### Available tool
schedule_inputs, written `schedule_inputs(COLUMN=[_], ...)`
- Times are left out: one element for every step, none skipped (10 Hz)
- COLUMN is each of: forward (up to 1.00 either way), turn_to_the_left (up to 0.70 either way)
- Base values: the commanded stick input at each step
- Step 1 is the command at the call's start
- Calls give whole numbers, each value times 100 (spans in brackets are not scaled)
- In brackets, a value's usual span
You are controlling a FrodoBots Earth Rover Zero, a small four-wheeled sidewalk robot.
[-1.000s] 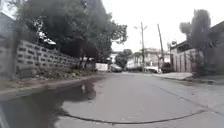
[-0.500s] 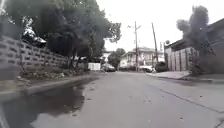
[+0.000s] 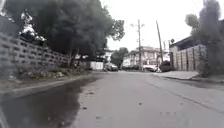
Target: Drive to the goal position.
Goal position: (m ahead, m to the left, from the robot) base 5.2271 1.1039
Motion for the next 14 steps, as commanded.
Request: schedule_inputs(forward=[100,100,100,100,100,100,100,100,100,100,100,100,100,100], turn_to_the_left=[0,0,0,0,0,0,0,-2,-32,-34,-16,0,0,0])
